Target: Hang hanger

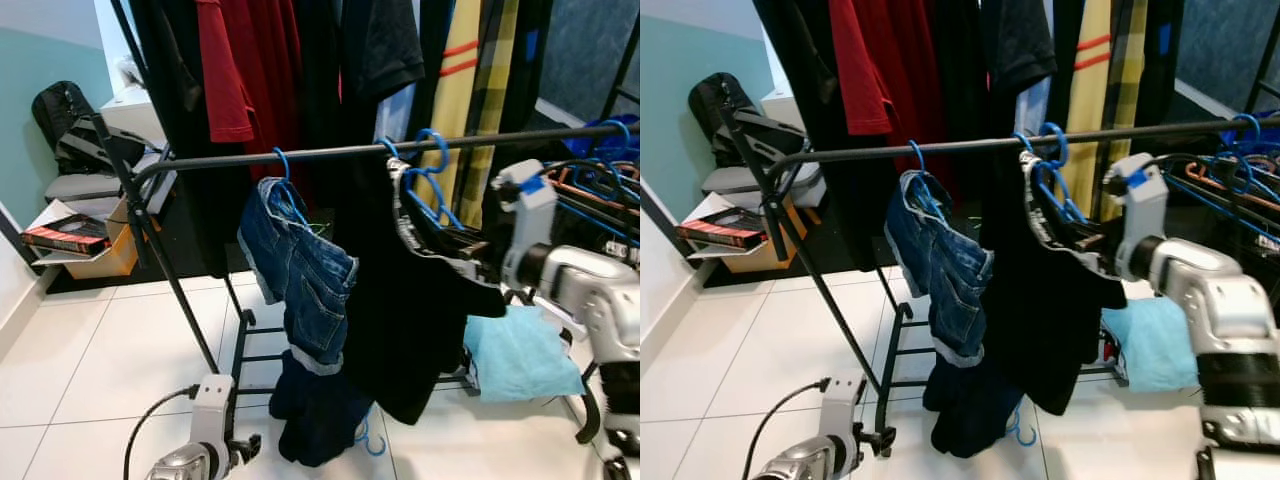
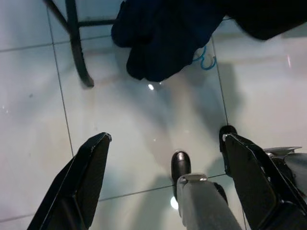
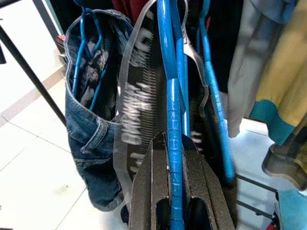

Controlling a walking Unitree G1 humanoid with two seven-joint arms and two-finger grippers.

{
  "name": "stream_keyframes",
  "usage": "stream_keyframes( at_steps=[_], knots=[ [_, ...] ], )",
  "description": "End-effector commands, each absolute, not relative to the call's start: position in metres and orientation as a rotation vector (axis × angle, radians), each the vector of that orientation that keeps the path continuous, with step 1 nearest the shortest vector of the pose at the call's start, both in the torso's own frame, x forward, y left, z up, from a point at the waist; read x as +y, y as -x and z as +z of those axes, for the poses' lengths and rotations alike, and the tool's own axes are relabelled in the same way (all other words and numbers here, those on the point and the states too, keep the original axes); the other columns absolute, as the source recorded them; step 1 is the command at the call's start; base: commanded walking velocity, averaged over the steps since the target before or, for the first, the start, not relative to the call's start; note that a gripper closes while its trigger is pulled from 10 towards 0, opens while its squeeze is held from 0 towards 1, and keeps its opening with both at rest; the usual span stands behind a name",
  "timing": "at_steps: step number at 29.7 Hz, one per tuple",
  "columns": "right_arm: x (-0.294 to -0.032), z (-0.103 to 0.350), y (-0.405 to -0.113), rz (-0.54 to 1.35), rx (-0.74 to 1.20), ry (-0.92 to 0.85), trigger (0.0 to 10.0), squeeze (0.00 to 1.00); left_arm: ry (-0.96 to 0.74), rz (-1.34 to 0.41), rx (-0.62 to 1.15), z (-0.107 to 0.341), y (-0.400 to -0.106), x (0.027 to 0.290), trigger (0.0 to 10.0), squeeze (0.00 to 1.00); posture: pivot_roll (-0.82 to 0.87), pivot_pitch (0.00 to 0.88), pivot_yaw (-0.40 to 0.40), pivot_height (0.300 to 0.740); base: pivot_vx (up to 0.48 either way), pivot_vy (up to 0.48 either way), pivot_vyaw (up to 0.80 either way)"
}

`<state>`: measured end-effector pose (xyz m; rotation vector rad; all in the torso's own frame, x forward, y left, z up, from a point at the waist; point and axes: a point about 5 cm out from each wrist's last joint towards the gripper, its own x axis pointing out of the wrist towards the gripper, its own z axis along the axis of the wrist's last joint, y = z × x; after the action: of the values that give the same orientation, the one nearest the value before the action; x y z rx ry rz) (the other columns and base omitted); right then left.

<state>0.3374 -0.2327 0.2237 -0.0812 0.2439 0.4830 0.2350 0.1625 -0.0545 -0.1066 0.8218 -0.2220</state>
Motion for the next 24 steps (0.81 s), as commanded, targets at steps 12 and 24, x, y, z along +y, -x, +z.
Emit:
stream_keyframes(
  at_steps=[12,24],
  knots=[
    [-0.218,0.242,-0.380,0.403,0.153,0.079,10.0,0.00,0.079,-0.179,0.828,-0.064,-0.214,0.183,10.0,0.00,-0.09,0.069,0.080,0.740,0.000,0.000,0.00],
    [-0.182,0.251,-0.394,0.593,0.079,0.032,10.0,0.00,0.075,-0.132,0.798,-0.071,-0.189,0.196,10.0,0.00,-0.03,0.174,0.071,0.740,0.000,0.000,0.00]
  ],
)
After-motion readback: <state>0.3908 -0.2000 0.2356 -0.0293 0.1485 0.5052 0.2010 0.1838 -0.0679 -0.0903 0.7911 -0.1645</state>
